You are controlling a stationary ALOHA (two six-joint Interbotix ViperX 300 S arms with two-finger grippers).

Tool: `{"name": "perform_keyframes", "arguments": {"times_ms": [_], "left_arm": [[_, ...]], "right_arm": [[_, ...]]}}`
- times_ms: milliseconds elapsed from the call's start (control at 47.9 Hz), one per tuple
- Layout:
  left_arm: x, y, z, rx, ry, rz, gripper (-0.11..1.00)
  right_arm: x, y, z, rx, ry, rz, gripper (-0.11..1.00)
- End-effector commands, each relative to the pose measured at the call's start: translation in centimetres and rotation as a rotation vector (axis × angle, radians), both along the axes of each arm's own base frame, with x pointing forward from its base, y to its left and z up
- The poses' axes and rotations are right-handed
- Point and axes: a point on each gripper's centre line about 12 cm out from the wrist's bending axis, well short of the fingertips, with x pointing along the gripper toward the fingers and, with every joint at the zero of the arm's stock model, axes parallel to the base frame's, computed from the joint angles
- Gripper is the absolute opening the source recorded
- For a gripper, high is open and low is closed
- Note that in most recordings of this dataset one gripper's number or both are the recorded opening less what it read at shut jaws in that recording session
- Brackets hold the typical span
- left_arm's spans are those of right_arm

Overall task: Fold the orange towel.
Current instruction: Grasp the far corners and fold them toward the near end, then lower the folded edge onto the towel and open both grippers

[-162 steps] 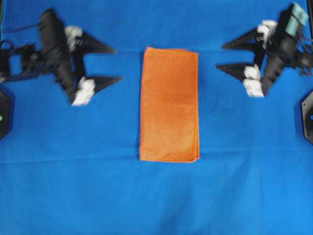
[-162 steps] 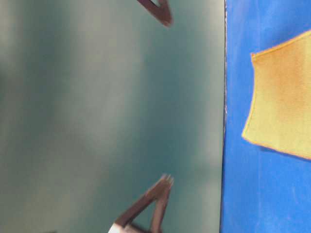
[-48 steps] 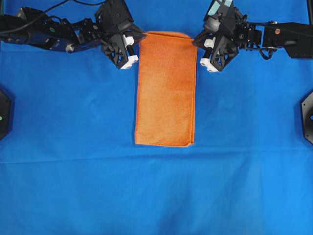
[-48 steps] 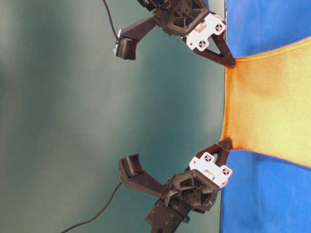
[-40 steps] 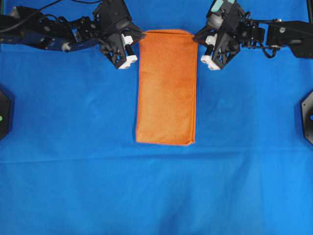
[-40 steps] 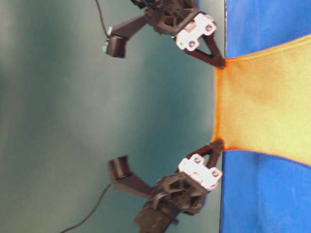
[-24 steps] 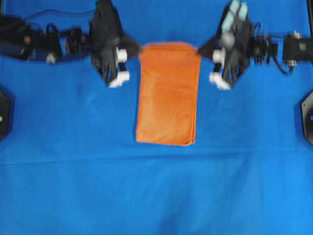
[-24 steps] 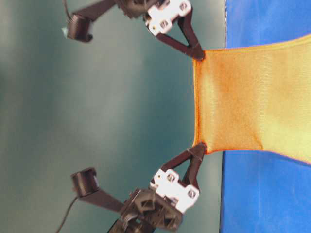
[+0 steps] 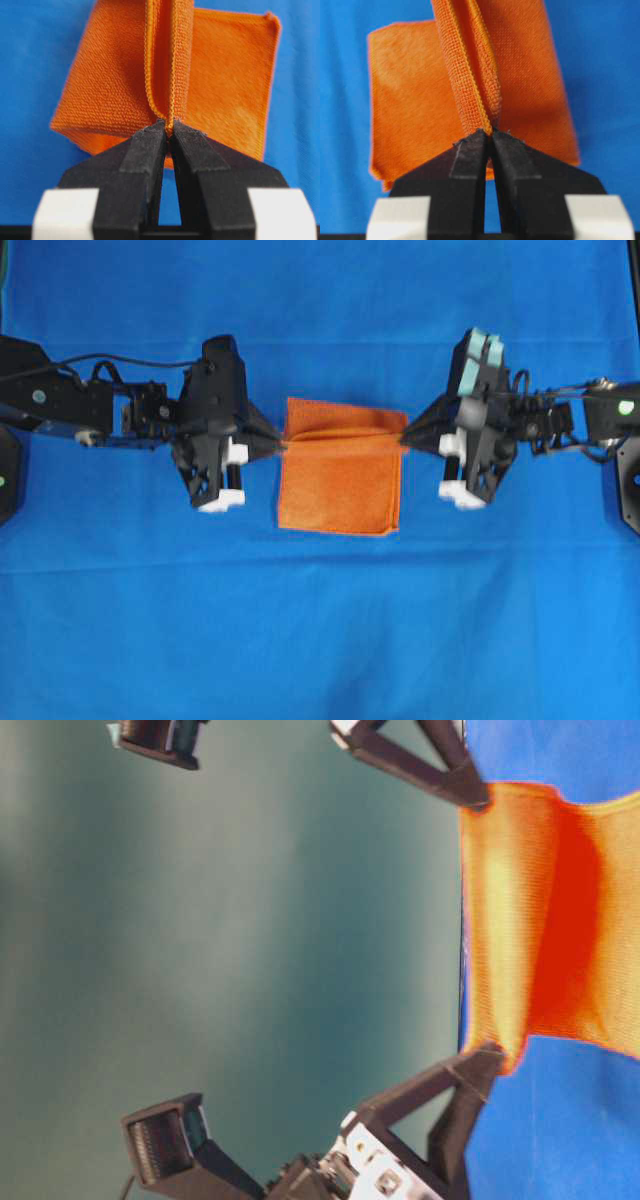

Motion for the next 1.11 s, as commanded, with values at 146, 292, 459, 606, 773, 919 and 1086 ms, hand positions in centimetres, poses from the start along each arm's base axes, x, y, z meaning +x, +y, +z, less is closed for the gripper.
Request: {"name": "perform_keyframes", "arguments": {"times_ms": [146,292,459,606,773,919,1086], "left_arm": [[0.4,-2.3,-3.2,-0.012,0.067,-0.054,0.04],[0.6,-3.6,-4.0,-0.014,0.064,-0.087,0.04],[0.6,-4.0,-4.2,-0.013,0.042,-0.095,0.04],[0.4,-4.0,-4.3,-0.013,0.045,-0.097,0.04],[0.5,-4.0,-4.3,-0.012,0.045,-0.097,0.13],[0.6,-4.0,-4.0,-0.012,0.035,-0.098,0.47],[0.3,-4.0,-2.7,-0.002,0.012,-0.107,0.85]], "right_arm": [[1.0,2.0,-3.0,0.053,0.065,0.030,0.04],[1.2,2.9,-3.9,0.081,0.072,0.039,0.04],[1.2,2.9,-4.0,0.088,0.075,0.034,0.04],[1.4,3.2,-4.0,0.091,0.068,0.043,0.04],[1.9,3.4,-3.9,0.106,0.054,0.042,0.11],[2.2,3.8,-3.6,0.107,0.046,0.050,0.55],[2.6,3.9,-1.7,0.103,0.000,0.051,0.65]]}}
